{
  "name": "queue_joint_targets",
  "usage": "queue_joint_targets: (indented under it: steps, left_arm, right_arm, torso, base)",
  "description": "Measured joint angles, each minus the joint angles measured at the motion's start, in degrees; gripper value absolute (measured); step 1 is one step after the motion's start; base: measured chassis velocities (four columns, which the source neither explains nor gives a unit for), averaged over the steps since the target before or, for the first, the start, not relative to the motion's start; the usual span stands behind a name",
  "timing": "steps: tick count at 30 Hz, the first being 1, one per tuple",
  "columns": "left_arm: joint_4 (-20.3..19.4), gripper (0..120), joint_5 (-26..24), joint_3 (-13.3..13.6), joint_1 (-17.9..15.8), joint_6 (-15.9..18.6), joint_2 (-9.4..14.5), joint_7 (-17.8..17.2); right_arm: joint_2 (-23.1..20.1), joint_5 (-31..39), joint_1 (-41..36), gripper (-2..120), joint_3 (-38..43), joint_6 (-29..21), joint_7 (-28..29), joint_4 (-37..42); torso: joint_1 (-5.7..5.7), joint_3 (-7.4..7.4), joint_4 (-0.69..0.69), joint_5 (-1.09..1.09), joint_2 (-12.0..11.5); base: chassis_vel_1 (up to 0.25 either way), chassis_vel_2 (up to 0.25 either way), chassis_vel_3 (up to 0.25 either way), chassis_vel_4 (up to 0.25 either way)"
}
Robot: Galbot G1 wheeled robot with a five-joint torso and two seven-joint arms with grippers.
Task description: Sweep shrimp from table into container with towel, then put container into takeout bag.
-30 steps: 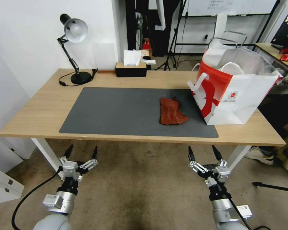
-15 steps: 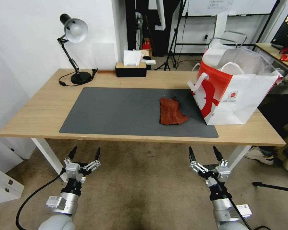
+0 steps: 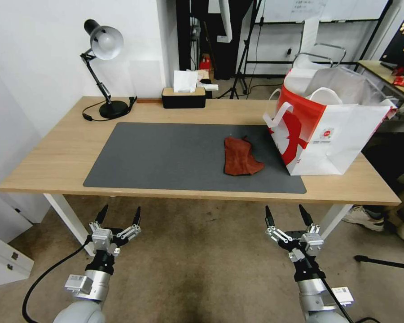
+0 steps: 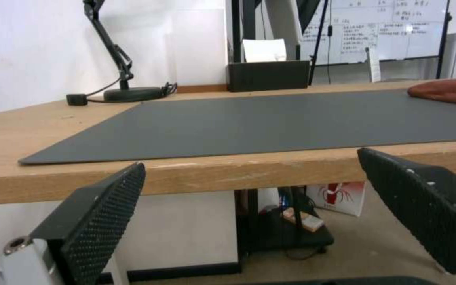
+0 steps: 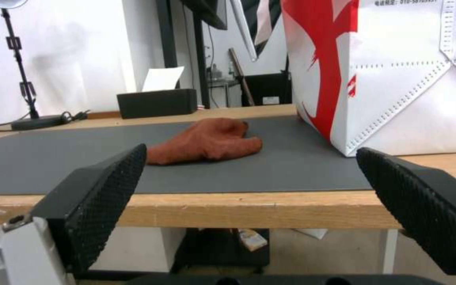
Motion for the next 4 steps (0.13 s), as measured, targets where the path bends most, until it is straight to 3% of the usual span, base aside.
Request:
queue_joint_targets:
  steps: [4]
  left_arm:
    - [-0.01,100,0.00,0.00,0.00,0.03,0.01,-0.02]
  right_arm:
    - [0.01,0.00,0.00,100,0.00,0.00,0.00,0.00]
  torso:
    - [0.00,0.00,0.00,0.00,0.00]
  base:
    - [0.000,0.000,0.000,0.000]
